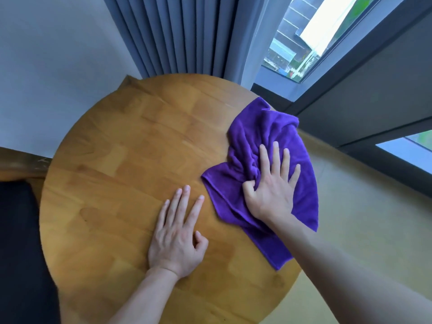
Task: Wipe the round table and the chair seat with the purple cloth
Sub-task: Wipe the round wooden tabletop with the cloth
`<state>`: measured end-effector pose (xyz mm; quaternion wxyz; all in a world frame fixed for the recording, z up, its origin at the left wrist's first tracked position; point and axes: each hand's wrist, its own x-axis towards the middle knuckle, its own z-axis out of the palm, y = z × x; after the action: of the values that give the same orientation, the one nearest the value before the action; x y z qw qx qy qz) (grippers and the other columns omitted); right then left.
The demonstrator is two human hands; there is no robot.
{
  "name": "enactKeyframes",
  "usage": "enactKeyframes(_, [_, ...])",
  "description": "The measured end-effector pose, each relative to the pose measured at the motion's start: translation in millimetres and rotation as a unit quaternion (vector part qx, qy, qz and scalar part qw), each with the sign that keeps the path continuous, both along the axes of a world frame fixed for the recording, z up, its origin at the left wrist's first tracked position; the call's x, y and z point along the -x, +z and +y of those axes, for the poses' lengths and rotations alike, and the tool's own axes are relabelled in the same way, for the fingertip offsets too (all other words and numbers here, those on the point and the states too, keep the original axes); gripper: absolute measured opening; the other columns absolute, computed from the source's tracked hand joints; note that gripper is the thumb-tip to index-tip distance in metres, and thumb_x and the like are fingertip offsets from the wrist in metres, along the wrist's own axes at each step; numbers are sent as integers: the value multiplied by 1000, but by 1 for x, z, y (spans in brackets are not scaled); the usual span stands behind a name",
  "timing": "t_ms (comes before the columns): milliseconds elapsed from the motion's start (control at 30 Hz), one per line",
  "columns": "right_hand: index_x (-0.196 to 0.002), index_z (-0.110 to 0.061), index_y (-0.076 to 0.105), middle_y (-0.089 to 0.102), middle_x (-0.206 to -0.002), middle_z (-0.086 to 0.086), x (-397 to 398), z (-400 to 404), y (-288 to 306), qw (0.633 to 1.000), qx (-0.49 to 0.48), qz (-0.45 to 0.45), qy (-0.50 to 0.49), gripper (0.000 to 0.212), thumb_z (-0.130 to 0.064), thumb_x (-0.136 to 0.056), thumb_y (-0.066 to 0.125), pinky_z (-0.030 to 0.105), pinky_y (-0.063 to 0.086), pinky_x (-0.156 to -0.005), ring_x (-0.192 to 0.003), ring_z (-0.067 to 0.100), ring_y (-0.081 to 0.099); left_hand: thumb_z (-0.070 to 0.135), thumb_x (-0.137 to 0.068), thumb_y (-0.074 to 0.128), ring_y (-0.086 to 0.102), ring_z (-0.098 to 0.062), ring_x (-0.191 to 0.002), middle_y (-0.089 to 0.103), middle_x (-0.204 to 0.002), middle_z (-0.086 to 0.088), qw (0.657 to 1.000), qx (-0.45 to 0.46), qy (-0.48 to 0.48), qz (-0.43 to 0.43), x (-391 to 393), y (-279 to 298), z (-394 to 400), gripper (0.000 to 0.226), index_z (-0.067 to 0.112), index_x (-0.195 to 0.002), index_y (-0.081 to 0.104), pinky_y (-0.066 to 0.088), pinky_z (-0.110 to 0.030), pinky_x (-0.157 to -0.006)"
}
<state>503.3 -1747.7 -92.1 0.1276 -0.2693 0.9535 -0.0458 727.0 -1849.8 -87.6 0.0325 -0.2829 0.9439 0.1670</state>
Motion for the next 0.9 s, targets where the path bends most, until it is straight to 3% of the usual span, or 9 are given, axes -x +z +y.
enactKeyframes(167, [-163,-31,9,-4,-172,-1,44,-50,7,1000,15,-16,-20,86,-47,-82,36,63,-6,-122,-157,27,-11,32,-75,47,10,-22,-159,10,-173,-7,1000,10,-2,-23,-1,1,1,89,24,-162,28,8,-42,-128])
enactKeyframes(333, [-163,-27,13,-1,-172,0,43,-54,5,999,42,-8,-19,86,-41,-81,36,58,-5,-124,-158,25,-7,31,-76,47,10,-22,-159,12,-172,-8,1000,8,-7,-21,-2,1,2,88,25,-162,28,10,-44,-128])
enactKeyframes(533, [-157,-28,37,22,-169,-5,-23,1,3,992,121,12,39,83,-27,-74,44,49,3,-127,-158,20,9,30,-74,49,10,-22,-159,13,-172,-8,1000,3,-5,-26,1,5,1,89,23,-161,31,7,-42,-129])
enactKeyframes(633, [-153,-30,44,27,-167,-8,-16,-1,4,990,134,6,34,82,-23,-71,46,50,4,-127,-157,20,13,29,-74,48,12,-22,-159,13,-172,-8,1000,3,-3,-16,2,4,1,89,23,-161,31,10,-43,-128])
enactKeyframes(900, [-156,-31,35,19,-170,-6,65,-69,7,993,117,-9,-21,79,-26,-78,45,53,0,-126,-158,21,6,31,-77,44,10,-21,-159,12,-172,-7,1000,13,-2,-3,-2,-3,1,86,24,-162,28,10,-44,-128])
